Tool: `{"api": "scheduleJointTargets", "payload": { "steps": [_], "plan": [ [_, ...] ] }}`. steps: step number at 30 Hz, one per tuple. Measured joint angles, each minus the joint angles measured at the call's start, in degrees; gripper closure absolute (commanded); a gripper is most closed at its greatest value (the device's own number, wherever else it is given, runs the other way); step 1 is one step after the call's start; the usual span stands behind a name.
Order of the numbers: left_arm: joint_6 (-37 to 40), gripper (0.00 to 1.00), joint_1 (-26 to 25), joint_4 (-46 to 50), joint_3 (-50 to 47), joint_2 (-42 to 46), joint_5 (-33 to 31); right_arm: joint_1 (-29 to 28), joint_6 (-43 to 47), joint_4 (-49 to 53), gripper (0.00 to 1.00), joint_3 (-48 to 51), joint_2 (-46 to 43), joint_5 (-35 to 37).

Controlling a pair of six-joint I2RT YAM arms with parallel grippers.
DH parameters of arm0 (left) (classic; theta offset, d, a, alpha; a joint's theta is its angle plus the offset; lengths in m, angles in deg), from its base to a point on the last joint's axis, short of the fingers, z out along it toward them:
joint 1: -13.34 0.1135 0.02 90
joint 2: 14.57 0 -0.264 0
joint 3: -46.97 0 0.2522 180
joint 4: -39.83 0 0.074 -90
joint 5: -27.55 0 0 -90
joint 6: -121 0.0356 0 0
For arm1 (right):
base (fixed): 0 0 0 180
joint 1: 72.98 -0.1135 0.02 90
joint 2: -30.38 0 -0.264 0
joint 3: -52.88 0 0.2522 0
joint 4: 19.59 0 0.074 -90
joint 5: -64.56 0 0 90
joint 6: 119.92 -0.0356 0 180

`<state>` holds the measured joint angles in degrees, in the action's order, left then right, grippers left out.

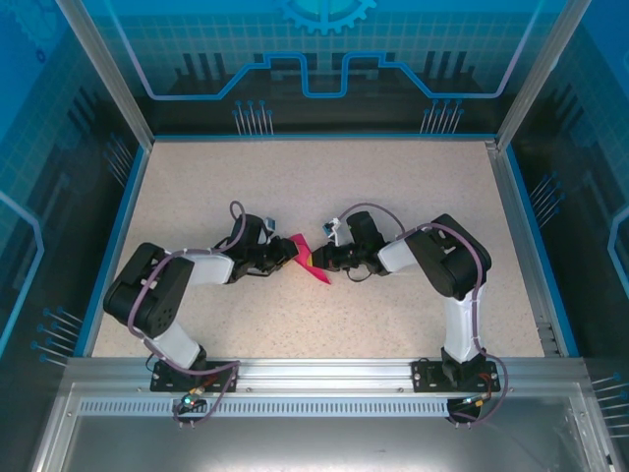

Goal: Fold a paper plane with a square sheet of paper (pick it up from the middle)
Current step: Fold the wing for the fifth time at the center of the table.

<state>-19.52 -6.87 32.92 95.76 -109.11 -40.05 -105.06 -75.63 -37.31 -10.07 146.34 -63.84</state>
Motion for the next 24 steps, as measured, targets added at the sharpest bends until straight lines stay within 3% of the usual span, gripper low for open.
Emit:
{"api": "scheduleJointTargets", "payload": {
  "steps": [24],
  "plan": [
    [1.4,0.79,0.0,0.5,1.3,-3.2,0.0,0.3,-0.3,1.6,0.92,-0.9,0.3,-0.9]
  ]
}}
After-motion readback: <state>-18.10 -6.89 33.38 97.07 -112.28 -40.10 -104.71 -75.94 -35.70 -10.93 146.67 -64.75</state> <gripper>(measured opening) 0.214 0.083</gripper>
